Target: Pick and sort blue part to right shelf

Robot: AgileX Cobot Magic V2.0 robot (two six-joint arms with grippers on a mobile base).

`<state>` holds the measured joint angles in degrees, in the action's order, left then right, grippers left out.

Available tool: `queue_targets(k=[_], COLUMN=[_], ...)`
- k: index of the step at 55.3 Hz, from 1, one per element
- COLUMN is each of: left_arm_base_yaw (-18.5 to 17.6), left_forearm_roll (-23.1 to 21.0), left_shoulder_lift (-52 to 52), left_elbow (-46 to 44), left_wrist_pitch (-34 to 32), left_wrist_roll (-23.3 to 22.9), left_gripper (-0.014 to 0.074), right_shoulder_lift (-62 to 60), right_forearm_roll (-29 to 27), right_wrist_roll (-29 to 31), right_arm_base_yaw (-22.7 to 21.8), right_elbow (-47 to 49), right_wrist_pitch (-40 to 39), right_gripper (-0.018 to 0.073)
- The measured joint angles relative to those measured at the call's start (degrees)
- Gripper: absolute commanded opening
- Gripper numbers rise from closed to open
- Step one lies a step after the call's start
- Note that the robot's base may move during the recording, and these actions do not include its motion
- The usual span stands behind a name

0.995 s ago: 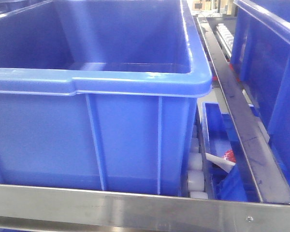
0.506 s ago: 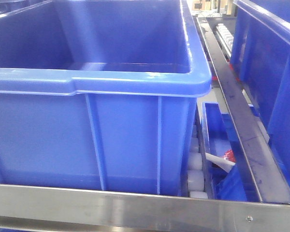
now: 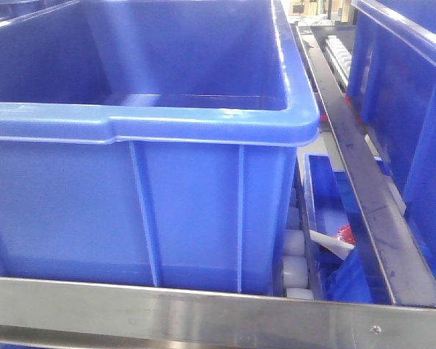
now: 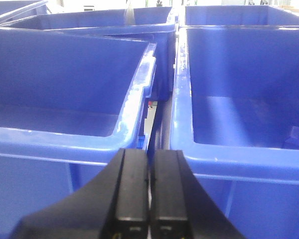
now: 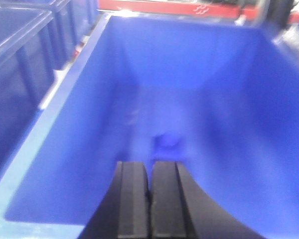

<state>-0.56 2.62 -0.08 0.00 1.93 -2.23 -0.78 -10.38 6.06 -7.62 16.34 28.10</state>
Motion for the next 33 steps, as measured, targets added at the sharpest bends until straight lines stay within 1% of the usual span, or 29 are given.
queue_targets(k=[8, 15, 21, 27, 33], left_arm_base_yaw=[0.0, 0.0, 0.0, 0.0, 0.0], left_forearm_roll=[0.0, 0.0, 0.0, 0.0, 0.0], left_shoulder_lift=[0.0, 0.0, 0.0, 0.0, 0.0], left_elbow=[0.0, 0.0, 0.0, 0.0, 0.0], left_wrist_pitch=[0.0, 0.0, 0.0, 0.0, 0.0], left_wrist_roll=[0.0, 0.0, 0.0, 0.0, 0.0], left_gripper=[0.0125, 0.0125, 0.0125, 0.0125, 0.0125], right_shoulder_lift=[0.0, 0.0, 0.0, 0.0, 0.0], right_forearm_roll=[-1.52, -1.88, -1.62, 0.29, 4.9], right_wrist_roll=[-2.52, -3.02, -3.16, -3.16, -3.16], right_arm_base_yaw=[0.0, 0.0, 0.58, 2.19, 3.31], right_elbow=[-8.69, -13.33, -16.08, -17.19, -17.45], right_wrist_pitch=[-7.7, -17.04, -23.05, -26.06, -26.43], right_gripper=[0.0088, 0.0088, 0.0088, 0.0088, 0.0088])
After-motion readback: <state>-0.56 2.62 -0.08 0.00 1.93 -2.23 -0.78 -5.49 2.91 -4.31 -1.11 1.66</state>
